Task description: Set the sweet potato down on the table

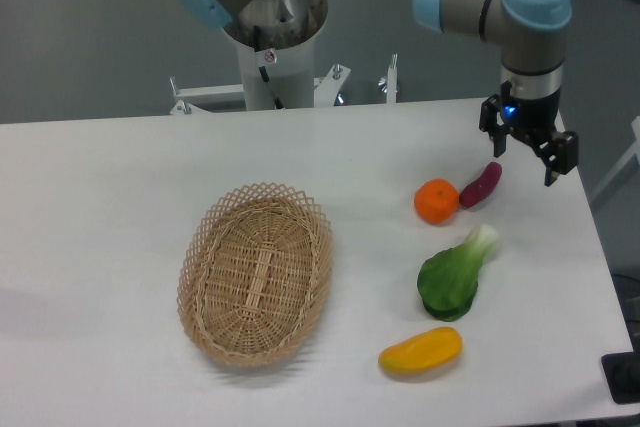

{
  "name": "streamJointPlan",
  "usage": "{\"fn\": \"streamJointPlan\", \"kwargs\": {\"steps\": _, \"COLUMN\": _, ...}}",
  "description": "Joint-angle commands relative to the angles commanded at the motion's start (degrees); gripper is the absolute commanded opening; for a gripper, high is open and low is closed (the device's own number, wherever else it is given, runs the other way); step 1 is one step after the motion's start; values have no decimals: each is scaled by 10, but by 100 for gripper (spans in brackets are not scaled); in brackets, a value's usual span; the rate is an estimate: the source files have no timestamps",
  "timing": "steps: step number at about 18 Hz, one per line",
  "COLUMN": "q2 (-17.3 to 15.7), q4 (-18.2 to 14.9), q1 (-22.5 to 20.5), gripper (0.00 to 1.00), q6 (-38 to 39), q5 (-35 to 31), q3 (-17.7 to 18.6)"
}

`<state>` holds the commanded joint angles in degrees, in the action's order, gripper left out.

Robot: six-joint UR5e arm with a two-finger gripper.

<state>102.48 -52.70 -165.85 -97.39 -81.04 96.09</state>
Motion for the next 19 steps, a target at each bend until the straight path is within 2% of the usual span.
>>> {"fn": "streamJointPlan", "kwargs": {"steps": 2, "q2": -1, "q4": -73, "q1": -3, "gripper": 100, "q6": 0, "q5": -1, "q3": -56}}
{"fn": "streamJointPlan", "kwargs": {"steps": 4, "q2": 1, "q4": -131, "q1": -11, "gripper": 100, "q6": -1, "q5": 2, "q3": -104}}
{"fn": "streamJointPlan", "kwargs": {"steps": 7, "q2": 7, "q4": -196, "q1": -29, "gripper": 100, "q6": -11, "q5": 4, "q3": -157}}
{"fn": "streamJointPlan", "kwargs": {"steps": 9, "q2": 10, "q4": -207, "q1": -44, "gripper": 100, "q6": -37, "q5": 6, "q3": -164}}
{"fn": "streamJointPlan", "kwargs": {"steps": 11, "q2": 10, "q4": -210, "q1": -63, "gripper": 100, "q6": -109, "q5": 12, "q3": -162}}
{"fn": "streamJointPlan", "kwargs": {"steps": 13, "q2": 10, "q4": -220, "q1": -82, "gripper": 100, "q6": -142, "q5": 18, "q3": -160}}
{"fn": "streamJointPlan", "kwargs": {"steps": 19, "q2": 8, "q4": -222, "q1": -86, "gripper": 100, "q6": -148, "q5": 20, "q3": -158}}
